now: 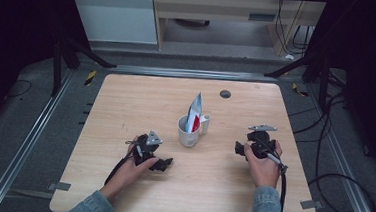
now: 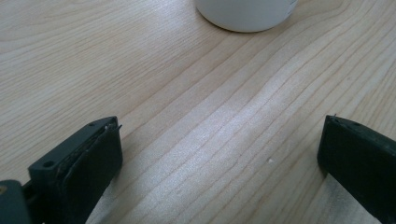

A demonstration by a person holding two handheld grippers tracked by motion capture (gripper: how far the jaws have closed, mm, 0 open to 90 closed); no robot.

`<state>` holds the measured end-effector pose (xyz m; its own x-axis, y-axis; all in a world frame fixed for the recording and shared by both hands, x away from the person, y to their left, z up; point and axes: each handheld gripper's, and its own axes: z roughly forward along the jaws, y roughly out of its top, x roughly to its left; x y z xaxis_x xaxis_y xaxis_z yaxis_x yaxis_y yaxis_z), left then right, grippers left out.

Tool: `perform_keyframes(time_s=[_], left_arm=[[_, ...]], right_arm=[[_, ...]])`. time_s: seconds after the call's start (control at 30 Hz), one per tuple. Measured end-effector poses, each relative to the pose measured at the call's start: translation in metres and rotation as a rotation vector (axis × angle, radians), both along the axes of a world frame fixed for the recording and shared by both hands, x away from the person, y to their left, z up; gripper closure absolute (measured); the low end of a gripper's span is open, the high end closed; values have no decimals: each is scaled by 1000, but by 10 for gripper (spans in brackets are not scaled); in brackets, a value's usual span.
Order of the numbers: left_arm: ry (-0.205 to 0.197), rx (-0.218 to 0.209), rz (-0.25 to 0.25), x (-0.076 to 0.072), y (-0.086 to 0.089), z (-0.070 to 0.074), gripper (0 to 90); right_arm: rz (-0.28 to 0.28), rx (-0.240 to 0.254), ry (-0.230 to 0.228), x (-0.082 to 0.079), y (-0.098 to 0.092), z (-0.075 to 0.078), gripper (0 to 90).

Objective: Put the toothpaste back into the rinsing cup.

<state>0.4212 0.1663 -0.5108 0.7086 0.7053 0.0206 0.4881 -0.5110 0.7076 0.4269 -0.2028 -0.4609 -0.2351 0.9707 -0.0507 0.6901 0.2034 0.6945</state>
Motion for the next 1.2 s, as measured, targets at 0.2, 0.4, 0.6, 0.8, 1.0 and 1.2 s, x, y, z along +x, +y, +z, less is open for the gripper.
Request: perform_keyframes(time_s=[0.2, 0.4, 0.6, 0.8, 1.0, 1.2], left_arm=[[0, 0, 0, 0, 0, 0, 0], [0, 0, 0, 0, 0, 0, 0], [0, 0, -1, 0, 0, 0, 0], [0, 0, -1, 0, 0, 0, 0], [0, 0, -1, 0, 0, 0, 0], [0, -1, -1, 0, 0, 0, 0]], right_arm=[[-2, 17, 10, 1, 3, -12, 141], [-21, 81, 8, 2, 4, -23, 139], [-28, 76, -10, 5, 8, -28, 138], [-53, 71, -6, 9, 2, -33, 127], [-80, 77, -11, 11, -2, -41, 118], [-105, 75, -8, 12, -8, -47, 111]])
